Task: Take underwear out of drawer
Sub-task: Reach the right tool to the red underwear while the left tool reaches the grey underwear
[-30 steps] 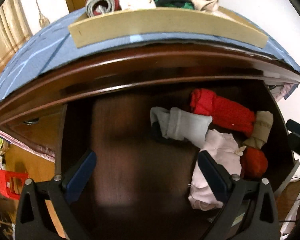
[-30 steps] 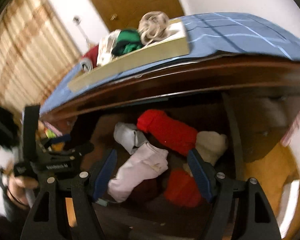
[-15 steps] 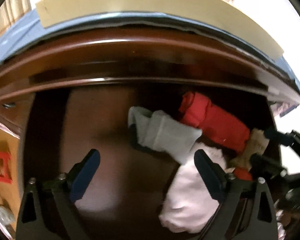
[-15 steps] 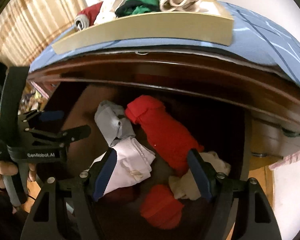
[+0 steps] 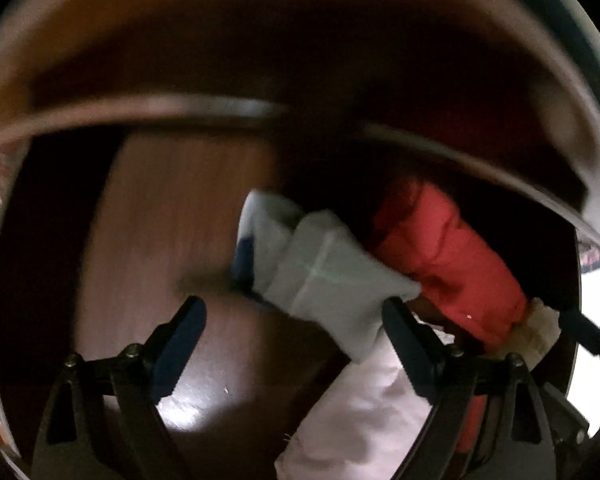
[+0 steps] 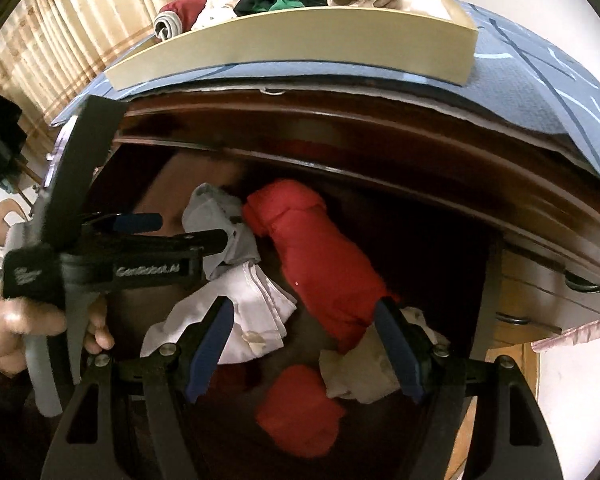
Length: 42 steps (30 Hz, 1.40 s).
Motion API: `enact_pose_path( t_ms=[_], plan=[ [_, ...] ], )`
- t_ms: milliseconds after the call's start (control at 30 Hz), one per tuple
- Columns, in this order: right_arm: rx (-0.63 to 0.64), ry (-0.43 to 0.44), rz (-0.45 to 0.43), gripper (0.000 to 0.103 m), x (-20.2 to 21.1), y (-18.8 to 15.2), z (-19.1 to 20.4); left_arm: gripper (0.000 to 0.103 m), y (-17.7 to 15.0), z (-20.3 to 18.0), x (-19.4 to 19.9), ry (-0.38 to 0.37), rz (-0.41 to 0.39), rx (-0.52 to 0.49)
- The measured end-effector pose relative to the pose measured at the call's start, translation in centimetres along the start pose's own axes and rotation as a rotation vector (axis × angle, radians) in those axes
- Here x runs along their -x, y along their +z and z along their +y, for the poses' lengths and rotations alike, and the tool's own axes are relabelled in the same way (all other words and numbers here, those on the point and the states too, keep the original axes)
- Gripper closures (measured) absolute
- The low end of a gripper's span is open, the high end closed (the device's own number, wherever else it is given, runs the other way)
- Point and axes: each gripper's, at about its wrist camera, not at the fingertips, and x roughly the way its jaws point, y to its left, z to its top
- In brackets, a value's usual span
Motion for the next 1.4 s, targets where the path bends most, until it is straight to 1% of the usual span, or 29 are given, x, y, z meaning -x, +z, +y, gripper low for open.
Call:
enact_pose_path(
  t_ms=[100,167,233,300,367,400,433,467,533,567,633,733,800,833,933,1033,1067,1133,1167,1233,1267,1333,1367,1400],
  plan=[
    [0.004,0.004,0.002,0.028,0.0,0.0,-0.4,0.012,0.2,0.9,-1.1,-0.028,0.062,0.046],
    [0.008,0.005,0.002,0.028,-0.2,0.2,-0.4,0.012,0.4,1.4,-1.6,-0.041,0.088,0.071],
    [0.021,0.002,0.002,0.028,-0.4,0.4,-0.2,0.013,0.6,1.7,-1.5,-0.047,0.082,0.073],
    [0.056,-0.001,0.014,0.028,-0.7,1.0,0.1,0.017,0.7,2.2,-1.4,-0.055,0.078,0.064],
    [0.088,-0.01,0.033,0.028,-1.3,1.6,0.4,0.031,0.9,2.4,-1.2,-0.058,0.071,0.029],
    [0.109,-0.018,0.049,0.028,-1.8,1.9,0.7,0.036,0.9,2.6,-1.0,-0.06,0.072,0.006],
    [0.117,-0.019,0.059,0.028,-2.1,2.0,0.9,0.043,0.9,2.8,-0.9,-0.062,0.078,-0.015],
    [0.127,-0.019,0.072,0.028,-2.5,2.2,1.0,0.048,0.9,3.0,-0.8,-0.067,0.088,-0.039],
    [0.147,-0.021,0.09,0.028,-3.1,2.4,1.3,0.049,0.7,3.4,-0.5,-0.061,0.105,-0.081],
    [0.158,-0.026,0.098,0.028,-3.3,2.4,1.5,0.049,0.6,3.7,-0.3,-0.046,0.109,-0.122],
    [0.184,-0.037,0.114,0.028,-4.0,2.3,1.7,0.049,0.3,4.3,0.0,-0.019,0.113,-0.165],
    [0.223,-0.06,0.14,0.028,-4.9,2.1,2.2,0.051,0.4,5.3,0.6,0.023,0.1,-0.195],
    [0.235,-0.077,0.15,0.028,-5.3,2.2,2.3,0.051,0.4,6.1,1.3,0.027,0.079,-0.19],
    [0.235,-0.081,0.157,0.028,-5.6,2.3,2.3,0.049,0.4,6.1,1.8,0.006,0.069,-0.171],
    [0.247,-0.115,0.178,0.028,-6.6,2.6,2.3,0.03,0.2,5.7,3.1,-0.06,0.056,-0.117],
    [0.274,-0.162,0.198,0.028,-7.4,2.9,2.3,0.03,0.6,5.0,2.8,-0.107,0.046,-0.069],
    [0.271,-0.166,0.209,0.028,-7.6,3.0,2.2,0.03,0.7,4.7,2.7,-0.11,0.043,-0.06],
    [0.258,-0.162,0.219,0.028,-7.8,3.2,2.0,0.03,1.2,3.9,2.3,-0.085,0.029,-0.038],
    [0.25,-0.153,0.224,0.028,-7.8,3.2,1.8,0.03,1.5,3.5,1.8,-0.072,0.034,-0.027],
    [0.227,-0.092,0.252,0.031,-7.6,3.0,1.5,0.029,1.6,3.5,1.2,-0.073,0.045,0.008],
    [0.218,-0.043,0.269,0.033,-7.3,2.9,1.5,0.027,1.7,3.3,1.2,-0.074,0.033,0.013],
    [0.184,0.059,0.3,0.035,-6.8,2.6,1.5,0.024,1.8,3.0,1.3,-0.051,0.018,0.022],
    [0.173,0.09,0.305,0.035,-6.4,2.4,1.6,0.021,1.8,3.0,1.3,-0.046,0.014,0.032],
    [0.171,0.104,0.301,0.035,-6.0,2.3,1.7,0.019,1.8,3.0,1.3,-0.039,0.014,0.037]
  ],
)
